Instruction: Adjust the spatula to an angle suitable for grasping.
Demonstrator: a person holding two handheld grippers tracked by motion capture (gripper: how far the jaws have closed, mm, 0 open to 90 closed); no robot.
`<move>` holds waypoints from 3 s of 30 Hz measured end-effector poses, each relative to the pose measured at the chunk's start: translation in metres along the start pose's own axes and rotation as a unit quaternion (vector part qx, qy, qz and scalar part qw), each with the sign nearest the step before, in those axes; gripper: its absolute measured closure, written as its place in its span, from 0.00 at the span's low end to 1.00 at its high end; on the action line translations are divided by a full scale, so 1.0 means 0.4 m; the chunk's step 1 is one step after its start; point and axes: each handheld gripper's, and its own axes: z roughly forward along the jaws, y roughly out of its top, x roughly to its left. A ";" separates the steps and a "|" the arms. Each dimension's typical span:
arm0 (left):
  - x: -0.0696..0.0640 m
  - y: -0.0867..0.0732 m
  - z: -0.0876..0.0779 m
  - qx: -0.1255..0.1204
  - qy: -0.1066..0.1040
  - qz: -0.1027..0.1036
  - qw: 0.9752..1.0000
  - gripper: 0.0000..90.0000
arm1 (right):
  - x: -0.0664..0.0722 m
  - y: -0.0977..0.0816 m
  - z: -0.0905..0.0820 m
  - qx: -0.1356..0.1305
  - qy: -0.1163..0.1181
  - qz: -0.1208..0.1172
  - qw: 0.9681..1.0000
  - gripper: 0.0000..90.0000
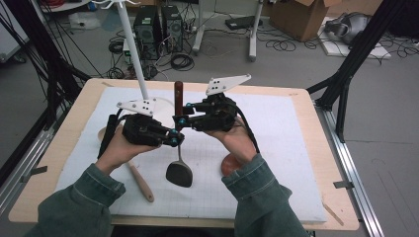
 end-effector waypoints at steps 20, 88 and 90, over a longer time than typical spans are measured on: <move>0.026 0.012 -0.073 -0.021 0.105 -0.011 0.994 0.93 | 0.019 -0.087 -0.140 -0.014 -0.088 0.006 0.996 0.35; 0.165 0.143 -0.286 -0.038 0.223 -0.044 0.973 0.93 | 0.014 -0.242 -0.308 -0.024 -0.159 0.040 0.986 0.25; 0.169 0.150 -0.292 -0.043 0.223 -0.044 0.973 0.93 | 0.010 -0.240 -0.307 -0.026 -0.159 0.041 0.986 0.25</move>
